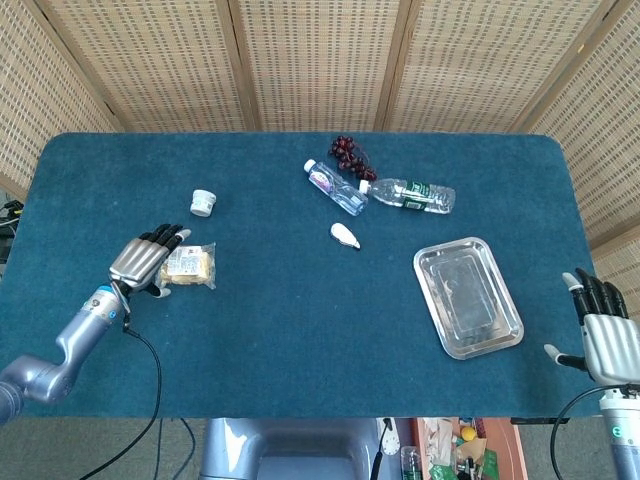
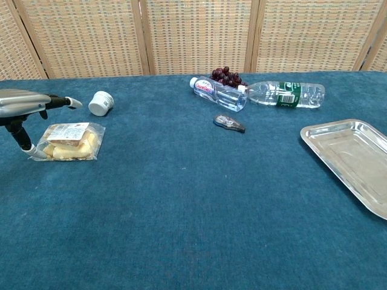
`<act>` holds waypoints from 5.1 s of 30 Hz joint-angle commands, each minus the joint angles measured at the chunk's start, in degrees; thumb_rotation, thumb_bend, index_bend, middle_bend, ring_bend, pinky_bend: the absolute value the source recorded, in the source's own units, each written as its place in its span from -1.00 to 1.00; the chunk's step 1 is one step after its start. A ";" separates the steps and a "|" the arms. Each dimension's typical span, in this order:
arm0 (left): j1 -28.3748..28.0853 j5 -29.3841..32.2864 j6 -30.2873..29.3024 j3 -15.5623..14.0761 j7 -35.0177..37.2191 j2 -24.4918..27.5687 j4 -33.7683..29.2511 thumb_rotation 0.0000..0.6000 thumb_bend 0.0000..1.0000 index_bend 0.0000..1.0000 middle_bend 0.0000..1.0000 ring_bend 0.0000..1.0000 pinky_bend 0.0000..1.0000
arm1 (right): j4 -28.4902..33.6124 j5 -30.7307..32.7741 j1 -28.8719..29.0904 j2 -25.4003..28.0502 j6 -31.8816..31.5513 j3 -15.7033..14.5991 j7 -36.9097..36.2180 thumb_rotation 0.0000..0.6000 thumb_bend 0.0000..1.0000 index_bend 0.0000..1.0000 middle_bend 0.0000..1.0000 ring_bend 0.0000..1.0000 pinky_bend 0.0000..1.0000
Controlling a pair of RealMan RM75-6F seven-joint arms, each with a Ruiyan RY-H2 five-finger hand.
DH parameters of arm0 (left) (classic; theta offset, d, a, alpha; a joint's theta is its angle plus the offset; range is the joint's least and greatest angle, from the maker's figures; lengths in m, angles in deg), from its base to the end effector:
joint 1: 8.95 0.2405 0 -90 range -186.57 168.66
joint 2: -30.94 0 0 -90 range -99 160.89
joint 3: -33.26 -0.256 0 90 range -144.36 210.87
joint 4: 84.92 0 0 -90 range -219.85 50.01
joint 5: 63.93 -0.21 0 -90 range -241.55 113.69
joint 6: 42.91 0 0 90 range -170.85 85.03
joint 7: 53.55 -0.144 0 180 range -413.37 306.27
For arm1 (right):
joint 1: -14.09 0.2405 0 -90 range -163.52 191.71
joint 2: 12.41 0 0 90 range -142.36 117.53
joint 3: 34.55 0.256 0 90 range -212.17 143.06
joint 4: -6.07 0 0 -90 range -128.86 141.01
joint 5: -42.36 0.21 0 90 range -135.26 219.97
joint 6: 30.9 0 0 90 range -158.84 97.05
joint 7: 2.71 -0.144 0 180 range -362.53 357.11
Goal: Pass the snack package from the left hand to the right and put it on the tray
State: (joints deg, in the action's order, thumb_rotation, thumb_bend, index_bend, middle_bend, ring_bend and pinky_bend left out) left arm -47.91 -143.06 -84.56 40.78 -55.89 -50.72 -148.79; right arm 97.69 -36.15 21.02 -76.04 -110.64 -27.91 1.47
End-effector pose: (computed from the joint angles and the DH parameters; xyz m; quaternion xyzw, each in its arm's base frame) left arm -0.2652 0.3810 0.0405 -0.7807 -0.3438 -0.2413 0.4627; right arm -0.3233 -0.2058 0.1678 0.5812 -0.3893 0.3471 0.6247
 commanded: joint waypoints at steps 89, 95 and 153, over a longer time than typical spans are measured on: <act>20.44 8.34 -34.00 -1.95 0.50 16.83 -29.90 1.00 -1.00 -1.00 -1.00 -1.00 -1.00 | -17.30 -29.51 55.85 -25.72 46.20 1.78 17.53 1.00 -1.00 -1.00 -1.00 -1.00 -1.00; 20.35 8.46 -32.61 -1.54 0.91 16.88 -29.63 1.00 -1.00 -1.00 -1.00 -1.00 -1.00 | -17.05 -24.83 55.98 -25.49 50.04 2.20 22.38 1.00 -1.00 -1.00 -1.00 -1.00 -1.00; 20.43 6.33 -28.18 -0.89 1.22 17.29 -31.00 1.00 -1.00 -1.00 -1.00 -1.00 -1.00 | -21.77 -14.51 35.35 -9.89 27.71 -9.21 29.06 1.00 -1.00 -1.00 -1.00 -1.00 -1.00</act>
State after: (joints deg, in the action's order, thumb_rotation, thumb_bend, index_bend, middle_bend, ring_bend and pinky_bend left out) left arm -27.48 -136.74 -112.74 39.89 -54.68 -33.43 -179.80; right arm 73.18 -51.69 57.71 -87.04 -80.88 -38.51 27.31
